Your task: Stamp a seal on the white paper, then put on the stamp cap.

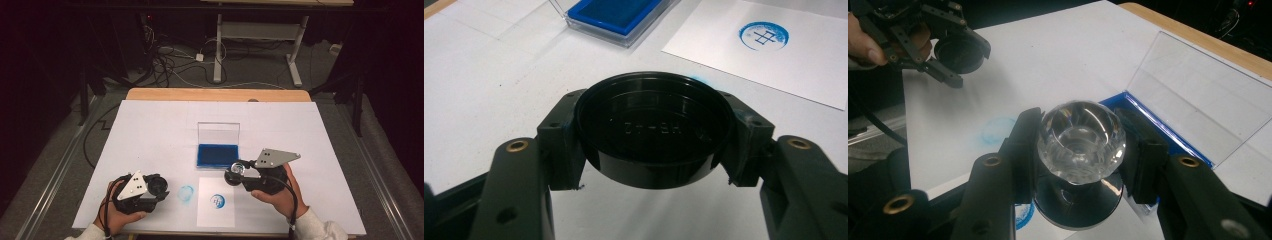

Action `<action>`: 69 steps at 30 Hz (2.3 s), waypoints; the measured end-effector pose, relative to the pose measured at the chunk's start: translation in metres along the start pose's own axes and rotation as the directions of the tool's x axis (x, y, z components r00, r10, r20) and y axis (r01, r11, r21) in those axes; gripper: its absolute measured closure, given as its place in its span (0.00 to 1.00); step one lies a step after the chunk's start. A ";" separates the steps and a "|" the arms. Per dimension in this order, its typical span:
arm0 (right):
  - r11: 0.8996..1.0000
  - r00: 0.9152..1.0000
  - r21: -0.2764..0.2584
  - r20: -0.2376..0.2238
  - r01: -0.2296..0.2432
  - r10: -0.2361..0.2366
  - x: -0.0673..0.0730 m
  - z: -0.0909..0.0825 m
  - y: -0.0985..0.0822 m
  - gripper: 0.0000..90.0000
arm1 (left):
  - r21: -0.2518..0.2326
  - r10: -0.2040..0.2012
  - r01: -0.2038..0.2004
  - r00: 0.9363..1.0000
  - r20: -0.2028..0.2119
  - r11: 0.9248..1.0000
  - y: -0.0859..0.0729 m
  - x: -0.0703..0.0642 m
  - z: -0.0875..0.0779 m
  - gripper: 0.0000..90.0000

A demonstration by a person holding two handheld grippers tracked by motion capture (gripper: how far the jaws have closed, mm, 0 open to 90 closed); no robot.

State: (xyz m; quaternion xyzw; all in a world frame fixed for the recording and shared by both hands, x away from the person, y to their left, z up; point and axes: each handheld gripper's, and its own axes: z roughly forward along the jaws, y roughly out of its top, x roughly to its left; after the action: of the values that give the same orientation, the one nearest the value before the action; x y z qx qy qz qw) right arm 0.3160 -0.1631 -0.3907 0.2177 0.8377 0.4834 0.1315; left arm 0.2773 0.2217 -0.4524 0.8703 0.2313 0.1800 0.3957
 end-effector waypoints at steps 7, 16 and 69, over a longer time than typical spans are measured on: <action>1.000 1.000 -0.009 0.004 -0.006 0.006 -0.002 -0.002 0.001 0.63 | 0.006 0.001 -0.001 1.000 0.015 1.000 0.001 -0.001 0.004 0.41; 0.999 1.000 -0.029 0.021 -0.021 0.022 -0.007 -0.006 0.003 0.63 | -0.010 0.004 -0.004 1.000 0.006 1.000 0.011 0.005 0.007 0.41; 0.985 0.998 -0.166 -0.056 -0.041 0.032 0.014 0.029 0.054 0.63 | -0.227 0.044 -0.025 0.996 0.078 0.973 0.106 -0.025 0.075 0.40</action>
State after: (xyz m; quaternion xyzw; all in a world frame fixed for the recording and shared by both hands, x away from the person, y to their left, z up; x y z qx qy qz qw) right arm 0.3288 -0.1111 -0.3584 0.2083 0.7934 0.5596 0.1182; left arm 0.3214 0.1006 -0.4206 0.8303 0.1773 0.1758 0.4982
